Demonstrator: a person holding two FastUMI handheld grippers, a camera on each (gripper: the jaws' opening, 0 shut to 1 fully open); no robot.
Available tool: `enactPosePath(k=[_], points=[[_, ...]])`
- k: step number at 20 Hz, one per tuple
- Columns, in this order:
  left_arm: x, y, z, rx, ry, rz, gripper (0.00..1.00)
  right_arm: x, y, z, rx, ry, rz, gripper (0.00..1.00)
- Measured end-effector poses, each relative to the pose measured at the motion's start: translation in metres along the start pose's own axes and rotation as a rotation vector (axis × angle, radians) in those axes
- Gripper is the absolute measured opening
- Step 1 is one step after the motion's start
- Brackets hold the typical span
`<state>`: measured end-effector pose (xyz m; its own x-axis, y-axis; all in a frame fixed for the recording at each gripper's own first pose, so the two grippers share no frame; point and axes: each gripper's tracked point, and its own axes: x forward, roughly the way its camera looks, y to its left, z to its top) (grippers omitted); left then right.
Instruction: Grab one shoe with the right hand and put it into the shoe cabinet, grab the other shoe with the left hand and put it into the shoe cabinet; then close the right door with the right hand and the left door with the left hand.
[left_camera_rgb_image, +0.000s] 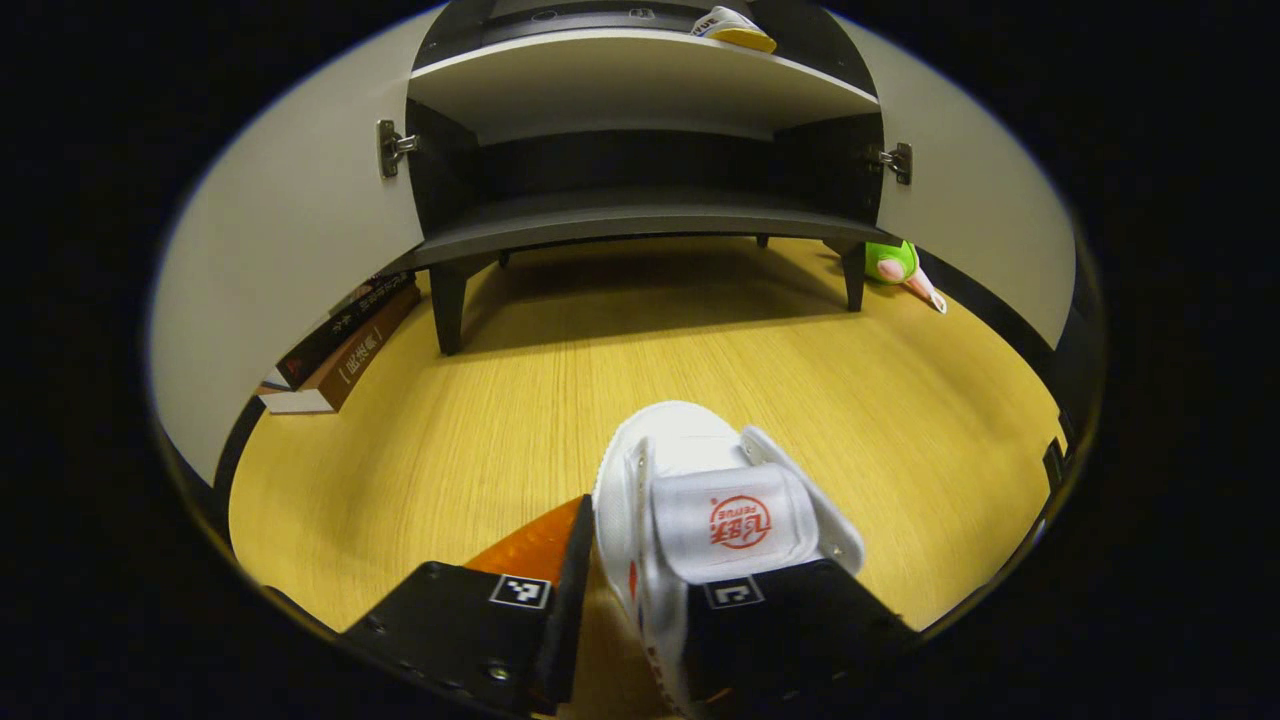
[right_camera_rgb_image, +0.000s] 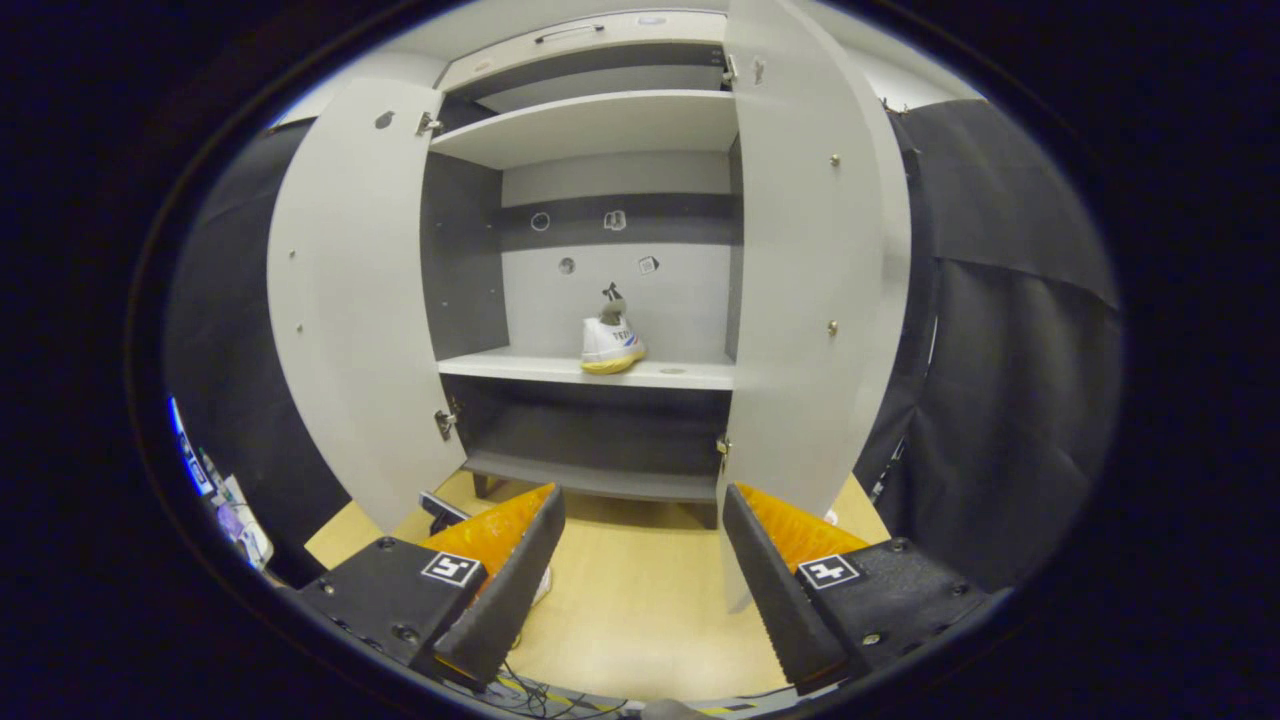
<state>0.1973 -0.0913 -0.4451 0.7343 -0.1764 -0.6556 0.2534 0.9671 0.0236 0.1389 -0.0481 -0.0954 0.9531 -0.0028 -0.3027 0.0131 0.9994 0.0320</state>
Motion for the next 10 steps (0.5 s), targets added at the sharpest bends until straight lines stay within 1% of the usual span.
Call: enactPosePath(k=[1, 2, 3, 4, 5, 6, 7, 8, 9, 10], points=[[0.004, 0.007, -0.002, 0.016, 0.016, 0.023, 0.39, 0.002, 0.001, 0.001, 0.001, -0.001, 0.005, 1.00], [0.000, 0.009, -0.002, 0.016, 0.022, 0.034, 0.39, 0.004, 0.002, 0.002, 0.000, -0.002, 0.010, 1.00], [-0.001, 0.011, -0.003, 0.009, 0.049, 0.043, 0.12, 0.005, 0.004, 0.003, -0.001, -0.002, 0.015, 1.00], [-0.006, 0.013, -0.004, -0.002, 0.073, 0.064, 0.19, 0.005, 0.004, 0.005, -0.002, -0.006, 0.019, 1.00], [-0.008, 0.016, 0.002, -0.007, 0.069, 0.073, 0.14, 0.006, 0.005, 0.008, -0.002, -0.012, 0.025, 1.00], [-0.015, 0.019, 0.013, -0.012, 0.048, 0.075, 0.04, 0.006, 0.007, 0.011, -0.004, -0.019, 0.032, 1.00], [-0.021, 0.021, 0.026, -0.016, 0.029, 0.077, 0.05, 0.006, 0.008, 0.014, -0.009, -0.028, 0.037, 1.00], [-0.030, 0.022, 0.041, -0.020, 0.011, 0.080, 0.14, 0.006, 0.009, 0.017, -0.014, -0.036, 0.044, 1.00], [-0.039, 0.022, 0.057, -0.025, -0.017, 0.080, 0.04, 0.007, 0.009, 0.021, -0.016, -0.048, 0.043, 1.00], [-0.049, 0.023, 0.074, -0.035, -0.038, 0.077, 0.04, 0.006, 0.009, 0.025, -0.016, -0.057, 0.050, 1.00]])
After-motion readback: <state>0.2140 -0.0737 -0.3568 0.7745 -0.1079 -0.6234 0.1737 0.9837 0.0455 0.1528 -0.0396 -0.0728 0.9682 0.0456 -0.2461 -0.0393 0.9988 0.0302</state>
